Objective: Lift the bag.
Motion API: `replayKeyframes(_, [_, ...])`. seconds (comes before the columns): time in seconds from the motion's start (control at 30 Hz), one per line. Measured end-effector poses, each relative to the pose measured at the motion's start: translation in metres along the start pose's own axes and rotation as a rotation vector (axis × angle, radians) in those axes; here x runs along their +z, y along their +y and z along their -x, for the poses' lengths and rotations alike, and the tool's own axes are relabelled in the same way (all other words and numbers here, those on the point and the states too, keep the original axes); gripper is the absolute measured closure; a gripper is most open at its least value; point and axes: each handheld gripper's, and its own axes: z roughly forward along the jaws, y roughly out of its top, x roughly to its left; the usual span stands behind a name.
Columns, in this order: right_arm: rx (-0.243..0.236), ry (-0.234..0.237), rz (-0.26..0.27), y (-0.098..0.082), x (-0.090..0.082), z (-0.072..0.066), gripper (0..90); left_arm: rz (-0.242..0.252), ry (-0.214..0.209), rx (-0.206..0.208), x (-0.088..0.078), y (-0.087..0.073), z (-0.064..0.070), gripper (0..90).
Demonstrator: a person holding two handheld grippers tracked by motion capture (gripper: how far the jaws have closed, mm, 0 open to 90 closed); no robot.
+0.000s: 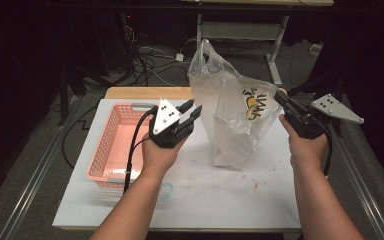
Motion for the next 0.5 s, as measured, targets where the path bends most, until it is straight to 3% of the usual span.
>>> replayKeyframes(0.13, [-0.006,0.006,0.008,0.003,-0.002,-0.002,90.0,-0.025,-0.015,-0.047,-0.011,-0.023,0.004,61.6])
replayKeyframes(0.3, [-0.024,0.020,0.010,0.005,-0.006,-0.007,90.0,-0.111,-0.049,-0.092,-0.013,-0.048,0.017,54.8])
replayKeyframes(0.5, [-0.043,0.037,0.025,0.011,-0.013,-0.014,90.0,-0.157,-0.090,-0.085,-0.014,-0.063,0.034,47.6])
